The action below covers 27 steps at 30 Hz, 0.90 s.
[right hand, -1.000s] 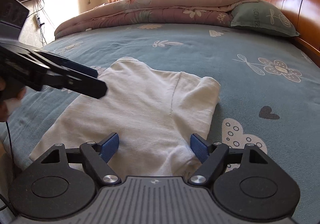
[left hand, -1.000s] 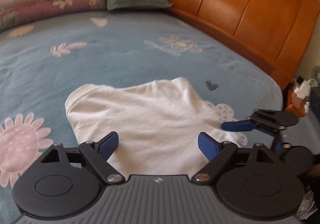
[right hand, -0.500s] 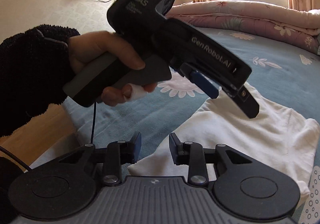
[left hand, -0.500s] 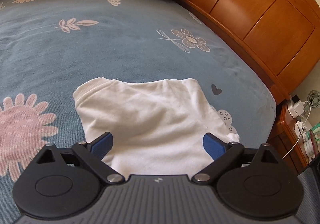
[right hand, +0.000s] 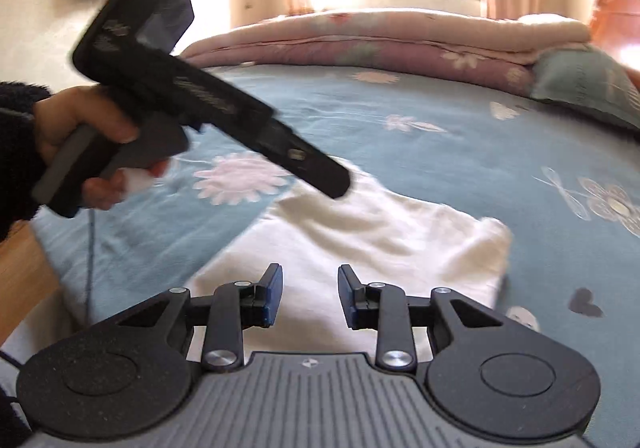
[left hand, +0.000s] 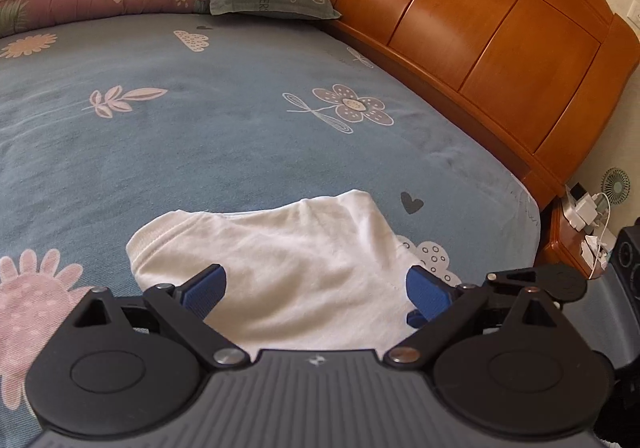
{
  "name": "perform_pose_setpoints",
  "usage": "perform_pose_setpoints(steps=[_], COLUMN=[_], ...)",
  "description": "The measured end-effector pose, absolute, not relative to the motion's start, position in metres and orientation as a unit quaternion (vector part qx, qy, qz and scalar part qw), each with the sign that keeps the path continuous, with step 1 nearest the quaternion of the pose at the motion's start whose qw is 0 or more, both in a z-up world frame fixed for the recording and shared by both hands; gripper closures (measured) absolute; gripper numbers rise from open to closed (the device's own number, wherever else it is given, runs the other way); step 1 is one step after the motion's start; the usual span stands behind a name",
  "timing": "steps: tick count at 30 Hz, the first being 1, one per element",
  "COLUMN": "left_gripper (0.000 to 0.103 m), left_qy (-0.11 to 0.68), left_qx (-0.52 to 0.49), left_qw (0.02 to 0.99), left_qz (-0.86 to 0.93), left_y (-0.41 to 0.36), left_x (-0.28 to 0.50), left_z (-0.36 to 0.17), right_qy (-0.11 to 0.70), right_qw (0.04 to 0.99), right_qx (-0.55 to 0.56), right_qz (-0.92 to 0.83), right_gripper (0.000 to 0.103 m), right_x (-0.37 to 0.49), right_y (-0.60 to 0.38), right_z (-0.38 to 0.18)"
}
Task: Fold clothes
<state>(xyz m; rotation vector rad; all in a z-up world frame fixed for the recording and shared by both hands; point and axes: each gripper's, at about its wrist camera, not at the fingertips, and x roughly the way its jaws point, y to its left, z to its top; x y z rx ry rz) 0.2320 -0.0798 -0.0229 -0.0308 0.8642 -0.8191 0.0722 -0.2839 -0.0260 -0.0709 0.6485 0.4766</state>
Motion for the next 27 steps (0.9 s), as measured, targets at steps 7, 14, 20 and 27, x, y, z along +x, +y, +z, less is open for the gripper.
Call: perform_pose_setpoints(steps=[7,14,20,27], left_gripper=[0.007,0.007,0.007,0.007], left_qy=[0.41,0.391,0.425,0.39], left_qx=[0.033,0.038,0.008,-0.029], left_qw=[0.834,0.838,0.844,0.848], left_qz=[-0.368,-0.379,-0.328,-0.357], left_y=[-0.093,-0.105,-0.098,-0.082], left_x=[0.235,0.255,0.277,0.246], left_z=[-0.059,-0.047,-0.075,-0.037], right_qy=[0.34,0.32,0.339,0.314], right_qw=[0.92,0.928,0.923,0.929], right_qx=[0.02,0.022,0.046,0.095], right_qz=[0.192,0.19,0.175,0.172], right_gripper=[0.065,0.048,0.044,0.043], right_x=[0.067,0.096,0.099,0.103], right_y=[-0.313,-0.305,-0.308,-0.327], right_z=[-0.053,-0.038,-0.062,-0.048])
